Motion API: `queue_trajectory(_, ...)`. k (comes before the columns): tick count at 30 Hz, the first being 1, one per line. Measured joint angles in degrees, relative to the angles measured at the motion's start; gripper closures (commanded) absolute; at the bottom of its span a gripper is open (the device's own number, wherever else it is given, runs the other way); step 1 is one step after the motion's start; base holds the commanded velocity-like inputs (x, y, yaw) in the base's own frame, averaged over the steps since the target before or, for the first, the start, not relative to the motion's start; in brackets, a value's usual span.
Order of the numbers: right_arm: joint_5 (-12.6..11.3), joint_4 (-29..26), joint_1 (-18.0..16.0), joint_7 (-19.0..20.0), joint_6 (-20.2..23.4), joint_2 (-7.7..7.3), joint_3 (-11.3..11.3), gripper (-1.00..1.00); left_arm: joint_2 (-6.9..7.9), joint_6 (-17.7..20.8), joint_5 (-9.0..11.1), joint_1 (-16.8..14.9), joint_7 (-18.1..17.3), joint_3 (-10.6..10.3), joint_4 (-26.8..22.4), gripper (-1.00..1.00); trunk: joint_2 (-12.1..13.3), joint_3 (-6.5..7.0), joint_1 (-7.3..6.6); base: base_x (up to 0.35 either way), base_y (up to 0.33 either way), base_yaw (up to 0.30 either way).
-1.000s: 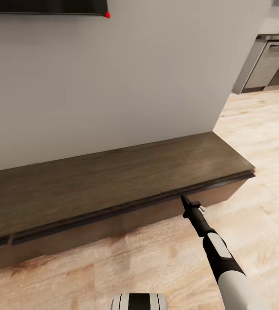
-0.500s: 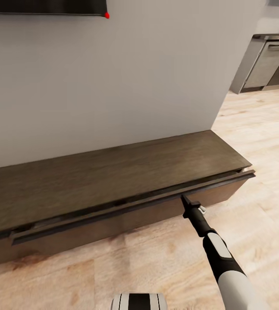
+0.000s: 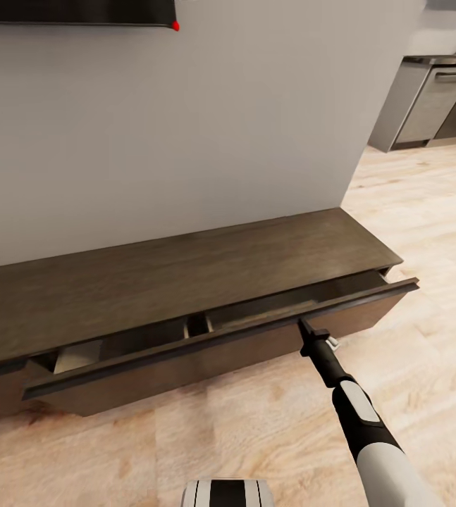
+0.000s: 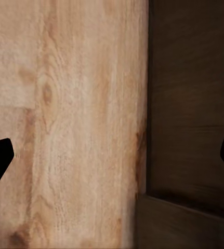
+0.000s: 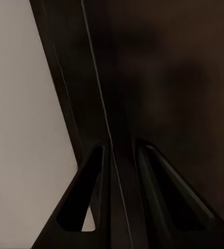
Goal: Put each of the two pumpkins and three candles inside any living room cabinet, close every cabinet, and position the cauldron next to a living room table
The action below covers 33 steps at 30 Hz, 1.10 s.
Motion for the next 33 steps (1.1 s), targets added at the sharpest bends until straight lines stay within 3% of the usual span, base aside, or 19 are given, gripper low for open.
queue_trajectory(6, -0.03, -0.01, 0.00, 0.18, -1.35, 0.00, -0.02, 1.00, 0.03, 0.00, 0.00, 0.00, 0.00, 0.00, 0.01, -1.00, 0.00, 0.00, 0.00, -0.249, -0.046, 0.000)
queue_trajectory(9, 0.12, 0.01, -0.01, 0.03, 0.39, 0.00, -1.11, 1.00, 0.04, -0.02, -0.01, -0.01, 0.02, 0.00, 0.00, -1.00, 0.00, 0.01, -0.02, -0.091, -0.025, 0.000)
queue_trajectory(13, 0.01, -0.01, 0.00, 0.12, -0.79, -0.04, -0.01, 1.00, -0.02, -0.02, -0.01, 0.00, 0.02, 0.00, 0.16, -1.00, 0.00, 0.00, -0.01, -0.139, -0.076, 0.000)
queue_trajectory(33, 0.36, 0.05, -0.01, 0.13, 0.39, -0.03, 0.12, 1.00, 0.04, -0.04, -0.01, -0.01, 0.18, 0.01, 0.46, -1.00, 0.00, 0.00, -0.02, -0.155, -0.053, 0.000)
